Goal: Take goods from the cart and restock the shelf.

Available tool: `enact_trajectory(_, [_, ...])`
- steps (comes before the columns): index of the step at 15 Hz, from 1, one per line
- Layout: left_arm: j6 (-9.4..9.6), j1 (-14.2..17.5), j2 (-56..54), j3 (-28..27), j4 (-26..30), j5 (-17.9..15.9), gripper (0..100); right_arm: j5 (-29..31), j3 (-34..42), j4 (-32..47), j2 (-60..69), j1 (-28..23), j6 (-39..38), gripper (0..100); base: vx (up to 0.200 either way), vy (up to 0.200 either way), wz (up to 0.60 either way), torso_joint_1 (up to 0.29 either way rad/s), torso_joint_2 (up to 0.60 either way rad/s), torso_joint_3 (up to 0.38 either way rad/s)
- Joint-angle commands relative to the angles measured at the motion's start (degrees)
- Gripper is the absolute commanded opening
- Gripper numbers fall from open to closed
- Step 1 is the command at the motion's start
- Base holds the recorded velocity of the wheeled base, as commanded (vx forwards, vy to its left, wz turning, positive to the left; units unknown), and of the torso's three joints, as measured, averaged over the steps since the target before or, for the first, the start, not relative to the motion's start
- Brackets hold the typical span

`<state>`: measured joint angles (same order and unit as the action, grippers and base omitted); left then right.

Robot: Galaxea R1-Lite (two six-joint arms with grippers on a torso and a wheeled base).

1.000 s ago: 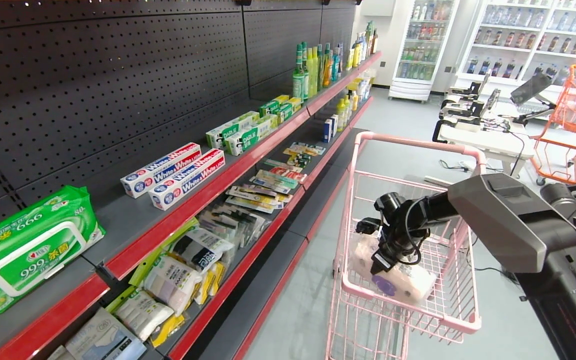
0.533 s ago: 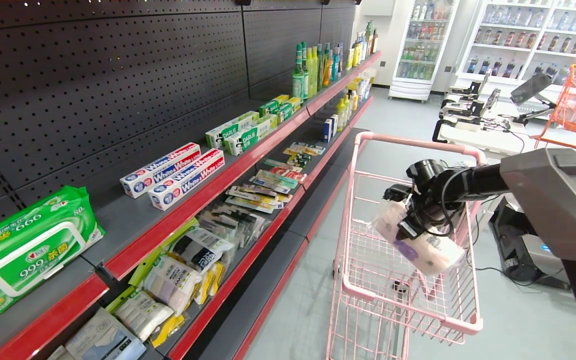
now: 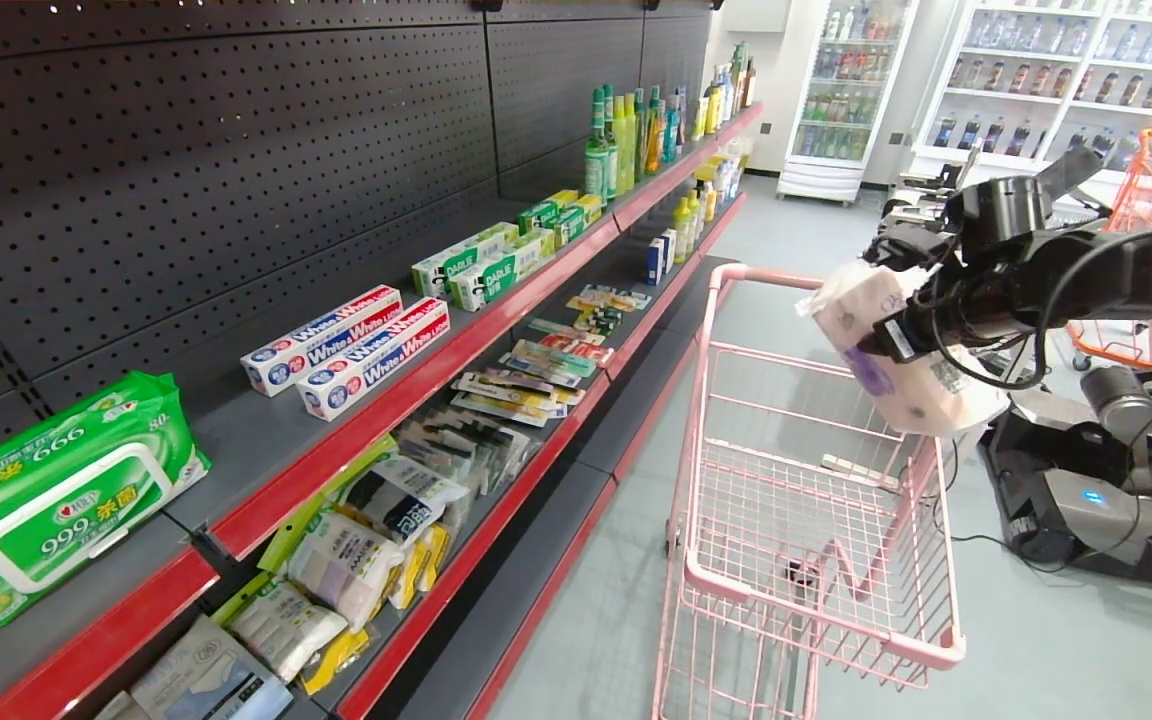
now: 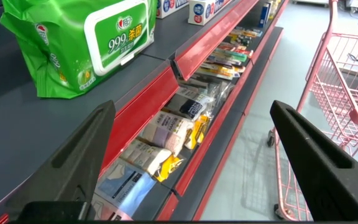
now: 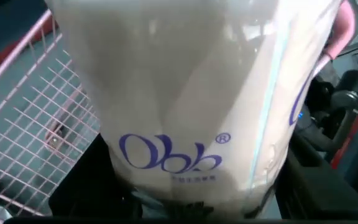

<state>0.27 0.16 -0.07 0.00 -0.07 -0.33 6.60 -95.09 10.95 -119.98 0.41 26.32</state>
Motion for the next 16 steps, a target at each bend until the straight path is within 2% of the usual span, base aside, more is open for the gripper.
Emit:
enact_trajectory(1, [0.0,0.02,0.07,0.0,-0.01,-0.02,100,-0.09,8.25,-2.16,13.81,2.4,-6.37,0,0.0,0.0,0.0,0.0,0.0,0.0])
enact_trajectory(3, [0.0,0.02,0.07,0.0,-0.01,-0.02,100,0.0,17.3,-2.6,25.23,7.32,-13.4,0,0.0,0.0,0.0,0.0,0.0,0.0])
enact_trajectory(4, [0.0,0.02,0.07,0.0,-0.01,-0.02,100,0.0,22.31,-2.6,31.56,9.43,-14.19,0,0.0,0.0,0.0,0.0,0.0,0.0])
enact_trajectory(7, [0.0,0.02,0.07,0.0,-0.01,-0.02,100,-0.09,33.91,-2.6,46.59,10.75,-14.19,0,0.0,0.0,0.0,0.0,0.0,0.0])
enact_trajectory(10, [0.0,0.02,0.07,0.0,-0.01,-0.02,100,-1.32,46.31,-2.42,63.82,7.41,-14.01,0,0.0,0.0,0.0,0.0,0.0,0.0])
enact_trajectory(13, [0.0,0.02,0.07,0.0,-0.01,-0.02,100,-4.13,57.91,-2.51,80.17,0.73,-10.41,0,0.0,0.0,0.0,0.0,0.0,0.0])
enact_trajectory(15, [0.0,0.02,0.07,0.0,-0.01,-0.02,100,-3.69,60.46,-2.42,84.56,-0.15,-10.59,0,0.0,0.0,0.0,0.0,0.0,0.0])
enact_trajectory(16, [0.0,0.02,0.07,0.0,-0.01,-0.02,100,-3.69,61.95,-2.33,88.25,-2.35,-10.41,0,0.0,0.0,0.0,0.0,0.0,0.0])
